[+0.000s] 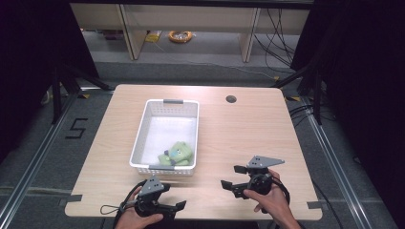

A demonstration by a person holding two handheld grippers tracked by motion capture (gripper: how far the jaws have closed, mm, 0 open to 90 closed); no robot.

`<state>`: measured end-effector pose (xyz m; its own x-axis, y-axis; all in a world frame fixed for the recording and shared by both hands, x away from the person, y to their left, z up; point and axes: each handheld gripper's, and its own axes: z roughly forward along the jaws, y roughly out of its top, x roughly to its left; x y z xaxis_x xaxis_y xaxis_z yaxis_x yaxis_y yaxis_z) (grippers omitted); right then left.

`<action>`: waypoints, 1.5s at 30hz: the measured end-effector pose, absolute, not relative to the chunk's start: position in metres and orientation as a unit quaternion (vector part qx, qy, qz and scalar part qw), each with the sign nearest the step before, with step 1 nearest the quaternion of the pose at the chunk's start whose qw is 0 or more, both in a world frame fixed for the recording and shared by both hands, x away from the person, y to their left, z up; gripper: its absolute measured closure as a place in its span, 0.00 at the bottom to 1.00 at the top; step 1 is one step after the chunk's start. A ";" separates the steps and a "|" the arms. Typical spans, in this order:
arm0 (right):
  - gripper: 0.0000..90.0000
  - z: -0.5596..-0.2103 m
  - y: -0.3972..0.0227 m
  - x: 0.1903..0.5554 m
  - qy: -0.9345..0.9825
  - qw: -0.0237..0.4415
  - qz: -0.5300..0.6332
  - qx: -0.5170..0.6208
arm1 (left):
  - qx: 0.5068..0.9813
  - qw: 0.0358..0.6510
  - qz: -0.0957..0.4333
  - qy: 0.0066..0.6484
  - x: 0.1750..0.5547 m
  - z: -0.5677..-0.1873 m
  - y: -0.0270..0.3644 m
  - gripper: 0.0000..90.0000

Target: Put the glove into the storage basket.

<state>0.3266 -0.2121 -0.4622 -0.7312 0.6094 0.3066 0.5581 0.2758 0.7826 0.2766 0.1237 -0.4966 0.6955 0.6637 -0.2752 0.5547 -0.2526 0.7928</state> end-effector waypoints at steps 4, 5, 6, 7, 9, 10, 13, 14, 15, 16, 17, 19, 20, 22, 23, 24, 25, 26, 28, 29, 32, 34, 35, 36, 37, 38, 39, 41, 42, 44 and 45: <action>0.21 -0.466 -0.217 0.320 0.795 0.021 0.477 0.374 | 0.791 0.474 0.059 0.383 0.275 -0.499 0.123 0.17; 0.21 -0.468 -0.219 0.321 0.798 0.033 0.479 0.363 | 0.792 0.472 0.059 0.382 0.274 -0.499 0.123 0.17; 0.21 -0.469 -0.220 0.318 0.797 0.025 0.478 0.369 | 0.794 0.468 0.060 0.384 0.274 -0.499 0.123 0.17; 0.21 -0.471 -0.221 0.317 0.797 0.030 0.481 0.364 | 0.789 0.473 0.055 0.389 0.272 -0.500 0.122 0.17; 0.20 -0.473 -0.223 0.314 0.801 0.036 0.476 0.362 | 0.794 0.467 0.058 0.384 0.271 -0.500 0.122 0.17; 0.19 -0.474 -0.223 0.310 0.796 0.026 0.479 0.369 | 0.795 0.466 0.059 0.384 0.270 -0.501 0.121 0.17; 0.19 -0.477 -0.225 0.303 0.797 0.024 0.471 0.376 | 0.804 0.462 0.063 0.369 0.268 -0.503 0.119 0.17; 0.19 -0.480 -0.225 0.303 0.798 0.029 0.480 0.363 | 0.809 0.458 0.067 0.362 0.267 -0.503 0.119 0.17; 0.18 -0.480 -0.225 0.300 0.797 0.028 0.478 0.370 | 0.811 0.456 0.070 0.360 0.265 -0.502 0.118 0.17; 0.18 -0.483 -0.226 0.299 0.799 0.035 0.480 0.360 | 0.813 0.454 0.071 0.358 0.265 -0.503 0.118 0.17; 0.18 -0.483 -0.226 0.297 0.802 0.036 0.476 0.359 | 0.811 0.454 0.065 0.363 0.263 -0.503 0.117 0.17; 0.18 -0.485 -0.227 0.293 0.806 0.045 0.468 0.359 | 0.814 0.454 0.070 0.356 0.262 -0.504 0.115 0.17; 0.18 -0.486 -0.228 0.290 0.810 0.043 0.462 0.360 | 0.818 0.451 0.067 0.351 0.262 -0.504 0.115 0.17; 0.18 -0.489 -0.228 0.287 0.809 0.043 0.463 0.358 | 0.821 0.448 0.063 0.350 0.260 -0.506 0.113 0.17; 0.18 -0.489 -0.229 0.284 0.813 0.042 0.451 0.366 | 0.820 0.443 0.068 0.356 0.259 -0.508 0.111 0.17; 0.18 -0.491 -0.231 0.284 0.818 0.054 0.450 0.354 | 0.835 0.428 0.064 0.339 0.261 -0.505 0.114 0.17; 0.18 -0.492 -0.231 0.283 0.819 0.053 0.450 0.353 | 0.829 0.434 0.065 0.347 0.260 -0.508 0.111 0.17; 0.18 -0.493 -0.230 0.280 0.821 0.053 0.444 0.356 | 0.828 0.435 0.065 0.348 0.259 -0.508 0.111 0.17; 0.18 -0.494 -0.231 0.277 0.829 0.060 0.434 0.348 | 0.831 0.430 0.054 0.348 0.260 -0.507 0.112 0.17; 0.18 -0.494 -0.231 0.275 0.831 0.062 0.428 0.351 | 0.831 0.431 0.060 0.348 0.260 -0.508 0.111 0.17; 0.18 -0.496 -0.232 0.273 0.834 0.063 0.426 0.344 | 0.830 0.435 0.055 0.344 0.260 -0.509 0.110 0.17; 0.18 -0.497 -0.232 0.272 0.834 0.062 0.427 0.345 | 0.829 0.437 0.062 0.344 0.259 -0.510 0.109 0.17; 0.18 -0.496 -0.231 0.269 0.832 0.047 0.425 0.355 | 0.828 0.438 0.061 0.344 0.259 -0.510 0.109 0.17; 0.18 -0.496 -0.232 0.272 0.838 0.056 0.423 0.341 | 0.828 0.437 0.061 0.345 0.259 -0.510 0.109 0.17; 0.18 -0.497 -0.232 0.273 0.841 0.056 0.422 0.335 | 0.828 0.437 0.061 0.345 0.259 -0.510 0.109 0.17; 0.18 -0.497 -0.232 0.272 0.840 0.063 0.420 0.338 | 0.828 0.438 0.061 0.346 0.259 -0.510 0.109 0.17; 0.18 -0.497 -0.231 0.272 0.839 0.065 0.419 0.340 | 0.831 0.435 0.062 0.343 0.260 -0.510 0.110 0.17; 0.18 -0.498 -0.231 0.272 0.838 0.066 0.419 0.343 | 0.831 0.435 0.059 0.342 0.260 -0.509 0.110 0.17; 0.18 -0.497 -0.232 0.272 0.840 0.071 0.413 0.345 | 0.829 0.437 0.059 0.344 0.260 -0.510 0.109 0.17; 0.18 -0.498 -0.232 0.273 0.839 0.066 0.418 0.342 | 0.837 0.426 0.065 0.337 0.261 -0.509 0.111 0.17; 0.18 -0.497 -0.232 0.272 0.836 0.069 0.416 0.351 | 0.839 0.425 0.061 0.333 0.262 -0.509 0.111 0.17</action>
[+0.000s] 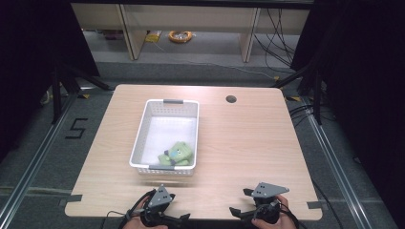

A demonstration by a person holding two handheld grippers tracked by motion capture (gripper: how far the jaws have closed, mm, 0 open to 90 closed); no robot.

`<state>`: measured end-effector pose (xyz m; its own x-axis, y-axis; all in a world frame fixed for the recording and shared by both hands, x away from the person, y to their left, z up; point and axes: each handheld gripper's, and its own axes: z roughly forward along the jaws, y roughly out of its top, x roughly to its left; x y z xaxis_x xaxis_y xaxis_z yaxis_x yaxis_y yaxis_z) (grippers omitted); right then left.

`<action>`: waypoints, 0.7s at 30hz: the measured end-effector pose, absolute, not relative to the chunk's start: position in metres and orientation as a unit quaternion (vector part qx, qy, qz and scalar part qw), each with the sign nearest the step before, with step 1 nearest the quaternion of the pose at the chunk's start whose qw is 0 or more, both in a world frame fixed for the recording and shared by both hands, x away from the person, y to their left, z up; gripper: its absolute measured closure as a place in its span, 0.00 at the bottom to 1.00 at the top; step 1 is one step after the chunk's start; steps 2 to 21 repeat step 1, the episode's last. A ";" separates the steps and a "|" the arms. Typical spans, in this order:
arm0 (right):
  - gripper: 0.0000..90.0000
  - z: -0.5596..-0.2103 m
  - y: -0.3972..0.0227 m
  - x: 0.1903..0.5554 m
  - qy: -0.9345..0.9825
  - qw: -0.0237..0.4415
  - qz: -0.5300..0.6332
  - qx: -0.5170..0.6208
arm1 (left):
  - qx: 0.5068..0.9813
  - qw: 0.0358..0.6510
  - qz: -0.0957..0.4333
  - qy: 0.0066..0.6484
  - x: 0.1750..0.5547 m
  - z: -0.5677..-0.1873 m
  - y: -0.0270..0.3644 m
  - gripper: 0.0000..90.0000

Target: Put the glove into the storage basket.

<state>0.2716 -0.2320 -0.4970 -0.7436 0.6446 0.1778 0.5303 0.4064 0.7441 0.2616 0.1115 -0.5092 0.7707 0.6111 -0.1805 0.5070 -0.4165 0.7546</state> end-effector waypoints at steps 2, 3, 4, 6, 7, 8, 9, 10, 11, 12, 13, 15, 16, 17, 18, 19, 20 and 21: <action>0.18 -0.497 -0.232 0.271 0.834 0.070 0.417 0.355 | 0.838 0.426 0.065 0.335 0.262 -0.510 0.111 0.17; 0.18 -0.497 -0.232 0.271 0.834 0.070 0.417 0.355 | 0.838 0.426 0.065 0.335 0.262 -0.510 0.111 0.17; 0.18 -0.497 -0.232 0.271 0.834 0.070 0.417 0.355 | 0.838 0.426 0.065 0.335 0.262 -0.510 0.111 0.17; 0.18 -0.497 -0.232 0.271 0.834 0.070 0.417 0.355 | 0.838 0.426 0.065 0.335 0.262 -0.510 0.111 0.17; 0.18 -0.497 -0.232 0.271 0.834 0.070 0.417 0.355 | 0.838 0.426 0.065 0.335 0.262 -0.510 0.111 0.17; 0.18 -0.497 -0.232 0.271 0.834 0.070 0.417 0.355 | 0.838 0.426 0.065 0.335 0.262 -0.510 0.111 0.17; 0.18 -0.497 -0.232 0.271 0.834 0.070 0.417 0.355 | 0.838 0.426 0.065 0.335 0.262 -0.510 0.111 0.17; 0.18 -0.497 -0.232 0.271 0.834 0.070 0.417 0.355 | 0.838 0.426 0.065 0.335 0.262 -0.510 0.111 0.17; 0.18 -0.497 -0.232 0.271 0.834 0.070 0.417 0.355 | 0.838 0.426 0.065 0.335 0.262 -0.510 0.111 0.17; 0.18 -0.497 -0.232 0.271 0.834 0.070 0.417 0.355 | 0.838 0.426 0.065 0.335 0.262 -0.510 0.111 0.17; 0.18 -0.497 -0.232 0.271 0.834 0.070 0.417 0.355 | 0.838 0.426 0.065 0.335 0.262 -0.510 0.111 0.17; 0.18 -0.497 -0.232 0.271 0.834 0.070 0.417 0.355 | 0.838 0.426 0.065 0.335 0.262 -0.510 0.111 0.17; 0.18 -0.497 -0.232 0.271 0.834 0.070 0.417 0.355 | 0.838 0.426 0.065 0.335 0.262 -0.510 0.111 0.17; 0.18 -0.497 -0.232 0.271 0.834 0.070 0.417 0.355 | 0.838 0.426 0.065 0.335 0.262 -0.510 0.111 0.17; 0.18 -0.497 -0.232 0.271 0.834 0.070 0.417 0.355 | 0.838 0.426 0.065 0.335 0.262 -0.510 0.111 0.17; 0.18 -0.497 -0.232 0.271 0.834 0.070 0.417 0.355 | 0.838 0.426 0.065 0.335 0.262 -0.510 0.111 0.17; 0.18 -0.497 -0.232 0.271 0.834 0.070 0.417 0.355 | 0.838 0.426 0.065 0.335 0.262 -0.510 0.111 0.17; 0.18 -0.497 -0.232 0.271 0.834 0.070 0.417 0.355 | 0.838 0.426 0.065 0.335 0.262 -0.510 0.111 0.17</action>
